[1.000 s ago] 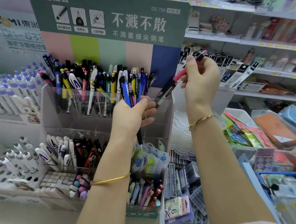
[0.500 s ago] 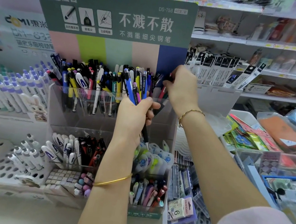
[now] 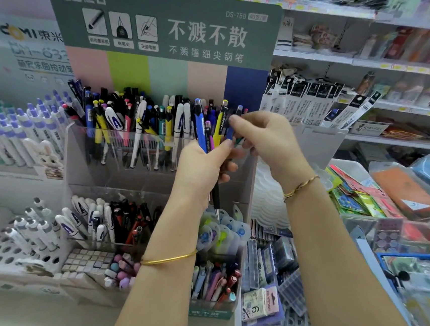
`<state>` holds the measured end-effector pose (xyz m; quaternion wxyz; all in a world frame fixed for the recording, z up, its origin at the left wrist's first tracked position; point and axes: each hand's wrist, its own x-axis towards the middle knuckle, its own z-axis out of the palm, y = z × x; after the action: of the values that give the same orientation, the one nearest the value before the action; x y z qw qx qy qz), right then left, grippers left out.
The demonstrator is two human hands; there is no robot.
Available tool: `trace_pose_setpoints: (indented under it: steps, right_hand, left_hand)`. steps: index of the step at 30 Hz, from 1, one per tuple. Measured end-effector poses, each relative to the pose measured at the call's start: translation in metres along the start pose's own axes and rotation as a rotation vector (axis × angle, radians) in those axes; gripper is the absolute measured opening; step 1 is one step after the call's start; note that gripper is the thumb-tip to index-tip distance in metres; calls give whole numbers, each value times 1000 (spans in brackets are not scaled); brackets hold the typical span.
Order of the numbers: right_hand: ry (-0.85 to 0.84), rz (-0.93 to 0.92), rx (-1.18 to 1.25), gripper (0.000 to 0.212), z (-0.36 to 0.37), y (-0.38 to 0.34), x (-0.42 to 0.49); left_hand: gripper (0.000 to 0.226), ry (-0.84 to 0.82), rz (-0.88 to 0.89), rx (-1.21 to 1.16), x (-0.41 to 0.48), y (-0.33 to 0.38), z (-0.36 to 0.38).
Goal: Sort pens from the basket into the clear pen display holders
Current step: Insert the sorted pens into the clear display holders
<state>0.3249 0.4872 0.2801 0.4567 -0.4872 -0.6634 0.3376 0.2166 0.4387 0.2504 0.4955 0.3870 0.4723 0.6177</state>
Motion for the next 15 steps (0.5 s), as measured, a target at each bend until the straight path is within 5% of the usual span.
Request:
trace_pose_setpoints:
  steps: [3, 6, 9, 15]
  right_hand:
    - [2, -19, 36, 18, -2, 0, 0]
    - [311, -7, 263, 17, -5, 1, 11]
    - [596, -90, 240, 17, -7, 4, 20]
    - [394, -213, -223, 11, 10, 7, 21]
  left_hand:
    - [12, -12, -22, -3, -1, -1, 2]
    - [14, 43, -31, -25, 1, -3, 2]
    - [15, 137, 13, 9, 3, -6, 0]
    - [15, 173, 48, -18, 3, -2, -4]
